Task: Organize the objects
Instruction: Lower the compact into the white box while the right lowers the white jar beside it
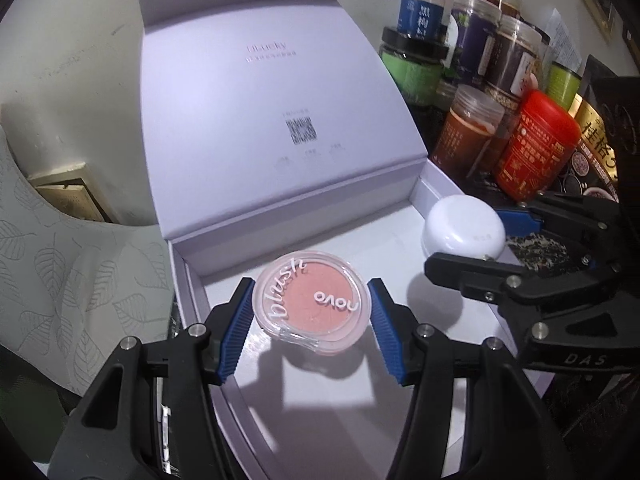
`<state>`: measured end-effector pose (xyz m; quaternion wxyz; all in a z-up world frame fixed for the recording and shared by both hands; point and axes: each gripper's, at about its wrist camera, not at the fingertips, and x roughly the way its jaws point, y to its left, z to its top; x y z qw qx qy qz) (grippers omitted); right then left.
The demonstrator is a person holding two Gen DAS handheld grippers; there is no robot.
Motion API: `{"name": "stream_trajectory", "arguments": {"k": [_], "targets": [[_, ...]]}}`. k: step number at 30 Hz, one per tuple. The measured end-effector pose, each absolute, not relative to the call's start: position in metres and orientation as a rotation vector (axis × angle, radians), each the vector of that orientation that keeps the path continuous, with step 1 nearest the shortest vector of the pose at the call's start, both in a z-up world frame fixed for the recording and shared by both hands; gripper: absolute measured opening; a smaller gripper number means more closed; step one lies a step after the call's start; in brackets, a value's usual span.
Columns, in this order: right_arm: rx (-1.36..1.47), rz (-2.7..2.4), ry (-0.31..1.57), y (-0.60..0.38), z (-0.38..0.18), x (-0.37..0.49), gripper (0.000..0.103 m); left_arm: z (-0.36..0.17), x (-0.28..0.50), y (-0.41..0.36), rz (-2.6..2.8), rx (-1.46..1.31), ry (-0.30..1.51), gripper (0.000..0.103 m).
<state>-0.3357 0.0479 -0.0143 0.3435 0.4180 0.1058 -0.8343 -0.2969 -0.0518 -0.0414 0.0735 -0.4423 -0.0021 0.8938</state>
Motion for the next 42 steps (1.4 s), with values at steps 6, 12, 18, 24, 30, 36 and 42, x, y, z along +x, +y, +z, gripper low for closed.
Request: {"name": "stream_trajectory", "arguments": {"k": [6, 12, 18, 24, 30, 36, 42], "targets": [[1.13, -2.128, 0.279, 0.046, -0.028, -0.337, 0.053, -0.053, -0.295, -0.051, 2.651, -1.359, -0.013, 0.055], [1.182, -2.094, 0.286, 0.038, -0.042, -0.34, 0.053, -0.057, -0.297, -0.055, 2.647, -1.408, -0.022, 0.055], [1.214, -2.086, 0.309, 0.034, -0.05, -0.341, 0.053, -0.065, -0.299, -0.053, 2.606, -1.472, 0.014, 0.055], [1.214, -2.084, 0.349, 0.033, -0.051, -0.339, 0.053, -0.067, -0.3, -0.05, 2.601, -1.491, 0.043, 0.055], [1.216, -2.085, 0.355, 0.032, -0.053, -0.339, 0.053, -0.068, -0.3, -0.049, 2.603, -1.495, 0.05, 0.055], [1.218, -2.087, 0.36, 0.032, -0.053, -0.338, 0.053, -0.069, -0.299, -0.047, 2.61, -1.495, 0.04, 0.055], [1.219, -2.087, 0.362, 0.032, -0.053, -0.338, 0.055, -0.069, -0.299, -0.046, 2.61, -1.499, 0.045, 0.055]]}}
